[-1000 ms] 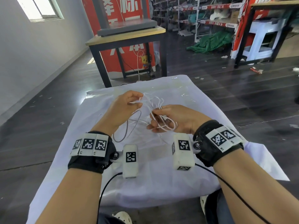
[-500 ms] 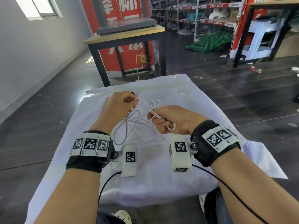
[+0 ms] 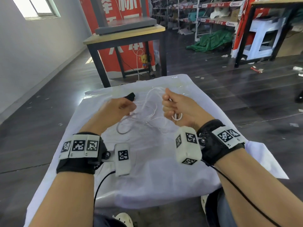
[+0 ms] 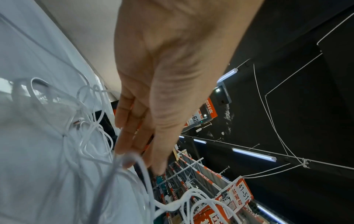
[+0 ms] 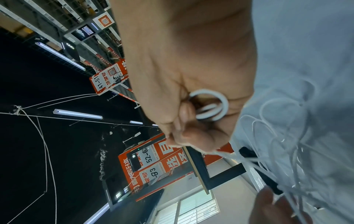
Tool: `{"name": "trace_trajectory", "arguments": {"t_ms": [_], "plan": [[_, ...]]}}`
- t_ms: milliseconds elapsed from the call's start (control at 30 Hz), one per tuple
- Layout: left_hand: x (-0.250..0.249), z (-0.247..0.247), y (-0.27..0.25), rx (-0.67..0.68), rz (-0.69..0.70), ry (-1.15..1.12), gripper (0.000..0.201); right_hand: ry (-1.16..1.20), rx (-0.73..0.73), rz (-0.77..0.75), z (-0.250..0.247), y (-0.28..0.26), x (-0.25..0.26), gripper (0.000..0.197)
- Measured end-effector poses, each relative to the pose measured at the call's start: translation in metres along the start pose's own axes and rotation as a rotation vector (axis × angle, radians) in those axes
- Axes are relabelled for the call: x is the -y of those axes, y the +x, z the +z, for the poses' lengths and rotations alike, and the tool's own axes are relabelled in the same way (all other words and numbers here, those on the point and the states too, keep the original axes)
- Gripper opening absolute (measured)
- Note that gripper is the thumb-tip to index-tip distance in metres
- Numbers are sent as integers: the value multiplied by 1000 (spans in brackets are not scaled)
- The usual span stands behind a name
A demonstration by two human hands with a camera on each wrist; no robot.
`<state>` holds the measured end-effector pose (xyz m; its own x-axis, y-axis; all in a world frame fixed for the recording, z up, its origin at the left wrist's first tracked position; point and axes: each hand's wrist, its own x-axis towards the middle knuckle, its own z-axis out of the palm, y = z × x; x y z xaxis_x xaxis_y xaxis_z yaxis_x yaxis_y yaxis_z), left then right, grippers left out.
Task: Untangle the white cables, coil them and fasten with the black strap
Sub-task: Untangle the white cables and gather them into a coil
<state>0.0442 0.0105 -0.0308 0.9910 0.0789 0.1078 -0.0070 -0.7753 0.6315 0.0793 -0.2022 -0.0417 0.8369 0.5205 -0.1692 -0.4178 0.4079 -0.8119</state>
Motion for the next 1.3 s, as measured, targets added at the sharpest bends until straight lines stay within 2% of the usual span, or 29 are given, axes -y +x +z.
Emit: {"name": "trace_trajectory", "arguments": {"t_ms": [100,167,333,433,500,567,633,767,867,967,1067,1167,1300], "plan": [[3,0,-3,180,-6,93,21,142,-55,-90,-3,1,4,39],[7,3,-2,221,-10,170,23,185,-79,-119,-4,1,5,39],[-2,21,2,112,-16,2,23,128,-32,-100,-3,0,2,38],[-11,32,3,74,49,44,15,103,1,-90,-1,0,1,39],[-13,32,4,73,71,68,5,143,-25,-111,-2,0,2,40],[-13,27,4,73,81,10,14,211,-92,-157,-5,1,5,40],[-12,18,3,-16,57,-53,16,282,-154,-200,-9,2,6,40],[-7,3,1,-333,21,-32,19,343,-270,-236,-10,6,1,41],[-7,2,2,-375,54,27,20,354,-367,-251,-10,8,-4,42],[-8,5,0,-239,43,2,16,382,-439,-253,-14,10,-2,43],[-19,4,-6,-20,16,-235,16,352,-425,-213,-14,7,-1,42],[-34,8,-13,209,-23,-400,30,281,-384,-198,-10,7,-6,41],[-39,14,-18,463,-135,-477,44,256,-341,-193,-7,8,-8,40]]}}
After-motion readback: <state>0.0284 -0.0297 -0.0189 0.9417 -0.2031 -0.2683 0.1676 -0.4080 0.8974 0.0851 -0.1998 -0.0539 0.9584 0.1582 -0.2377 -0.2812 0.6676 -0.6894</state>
